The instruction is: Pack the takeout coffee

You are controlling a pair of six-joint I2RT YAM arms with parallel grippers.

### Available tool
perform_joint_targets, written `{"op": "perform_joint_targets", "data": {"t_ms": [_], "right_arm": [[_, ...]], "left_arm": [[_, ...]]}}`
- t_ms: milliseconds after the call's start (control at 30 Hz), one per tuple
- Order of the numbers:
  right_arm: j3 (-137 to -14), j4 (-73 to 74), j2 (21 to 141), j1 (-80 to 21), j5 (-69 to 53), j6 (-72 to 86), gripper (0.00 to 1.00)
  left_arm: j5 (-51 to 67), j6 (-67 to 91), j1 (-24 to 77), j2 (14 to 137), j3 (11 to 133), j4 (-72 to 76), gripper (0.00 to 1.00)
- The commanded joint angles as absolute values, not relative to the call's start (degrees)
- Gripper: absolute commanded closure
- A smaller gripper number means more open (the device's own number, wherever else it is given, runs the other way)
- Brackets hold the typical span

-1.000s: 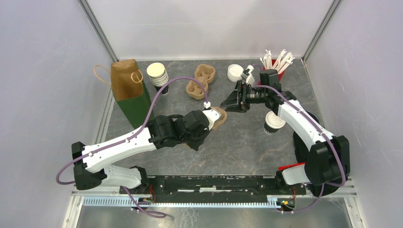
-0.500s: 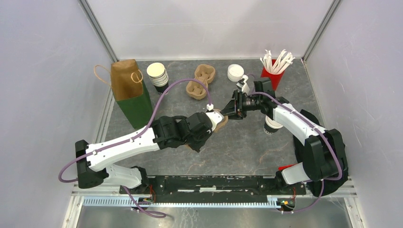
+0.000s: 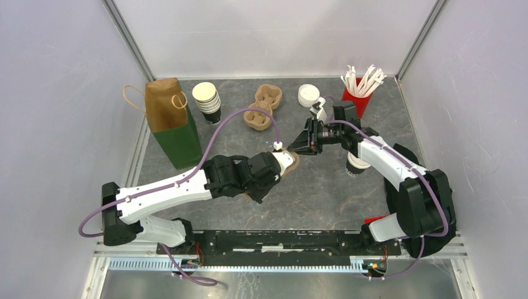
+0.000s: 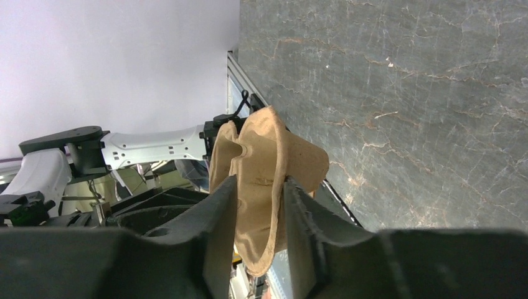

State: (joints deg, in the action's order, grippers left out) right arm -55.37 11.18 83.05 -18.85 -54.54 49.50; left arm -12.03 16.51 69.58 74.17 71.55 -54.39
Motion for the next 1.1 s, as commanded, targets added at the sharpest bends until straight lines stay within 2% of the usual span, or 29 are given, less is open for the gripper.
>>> {"op": "perform_joint_targets", "data": {"t_ms": [0, 100, 200, 467, 633, 733, 867, 1067], "right_arm": [[-55.3, 9.5, 80.4, -18.6, -56.2, 49.7, 0.68], [-54.5, 9.1, 80.2, -18.5, -56.1, 49.9, 0.8], [-53.3, 7.9, 79.7, -18.5, -56.2, 51.0, 0.87], [-51.3, 6.0, 78.8, -18.5, -56.8, 52.1, 0.85], [-50.5, 2.6, 78.7, -18.5, -56.4, 55.0, 0.94], [-50.4, 0.4, 78.6, -18.5, -56.1, 57.6, 0.94], [-50.6, -2.3, 79.0, -18.5, -56.4, 58.8, 0.82], [-49.9, -2.5, 79.3, -18.4, -56.6, 59.0, 0.91]], "left_arm": [[-13.8, 14.9, 70.0, 73.8, 70.9, -54.1, 0.8], [-13.7, 14.9, 70.0, 73.6, 70.8, -54.1, 0.8], [-13.9, 14.9, 70.0, 73.6, 70.9, -54.1, 0.8], [-14.2, 14.7, 70.0, 73.6, 70.9, -54.1, 0.8], [-14.3, 14.2, 70.0, 74.1, 71.3, -54.1, 0.8], [-14.6, 14.1, 70.2, 74.3, 71.2, -54.1, 0.8], [-14.8, 14.2, 70.3, 74.3, 70.9, -54.1, 0.8], [-15.3, 14.1, 70.6, 74.6, 70.8, -54.1, 0.8]]}}
